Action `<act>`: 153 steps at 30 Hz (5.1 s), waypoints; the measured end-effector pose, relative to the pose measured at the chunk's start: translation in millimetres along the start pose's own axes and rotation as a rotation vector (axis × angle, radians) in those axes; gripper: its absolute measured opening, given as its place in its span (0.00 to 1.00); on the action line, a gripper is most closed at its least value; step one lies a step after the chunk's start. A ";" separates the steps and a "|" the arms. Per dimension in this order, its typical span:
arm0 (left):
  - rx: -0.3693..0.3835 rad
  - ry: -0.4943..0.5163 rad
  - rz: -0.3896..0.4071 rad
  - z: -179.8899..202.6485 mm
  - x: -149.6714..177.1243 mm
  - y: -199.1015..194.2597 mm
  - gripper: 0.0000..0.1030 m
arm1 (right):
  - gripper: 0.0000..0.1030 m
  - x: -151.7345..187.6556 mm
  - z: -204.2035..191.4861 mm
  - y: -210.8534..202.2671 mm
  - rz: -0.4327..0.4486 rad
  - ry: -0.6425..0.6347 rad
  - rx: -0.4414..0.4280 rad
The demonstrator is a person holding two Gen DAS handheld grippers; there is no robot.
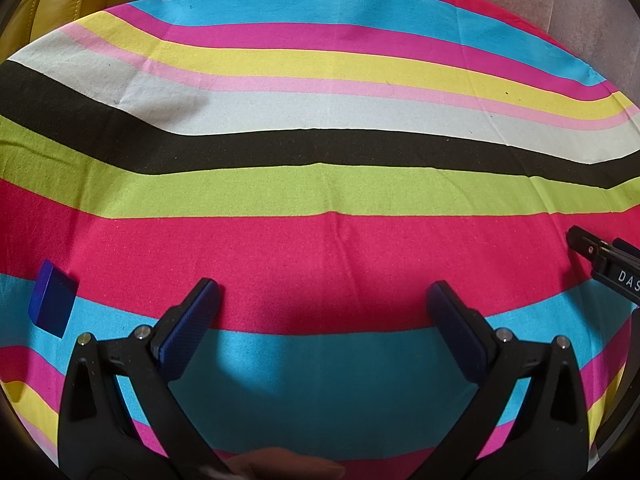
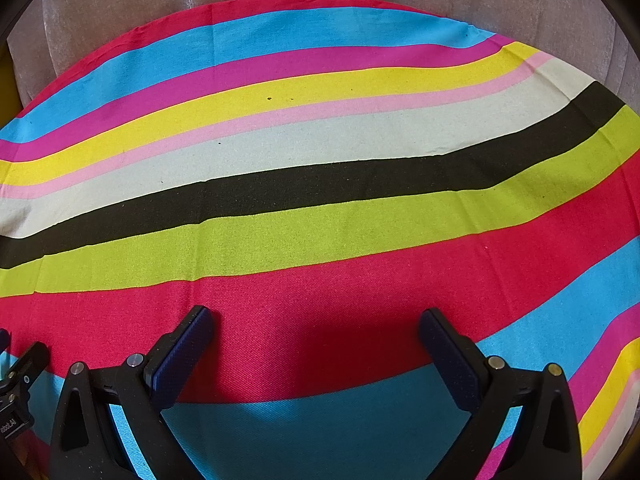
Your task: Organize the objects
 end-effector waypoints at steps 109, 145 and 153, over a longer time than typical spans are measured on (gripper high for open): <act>0.011 0.017 0.005 2.0 4.1 0.7 1.00 | 1.00 2.8 -1.0 -0.6 0.000 0.000 0.000; -0.019 -0.047 0.047 -138.4 94.0 -72.0 1.00 | 1.00 31.1 -116.0 -13.2 -0.054 -0.489 -0.326; -0.083 -0.133 -0.006 -158.4 75.1 -42.4 1.00 | 1.00 16.0 -158.4 3.9 -0.092 -0.499 -0.371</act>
Point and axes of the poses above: each gripper's, at about its wrist camera, not at the fingertips, and y roughly the way its jaws point, z to its right, x to its underside, the point moved 1 cm from there along y, roughly the way its jaws point, and after that the axes turned 6 degrees about -x, right-handed, at the moved point
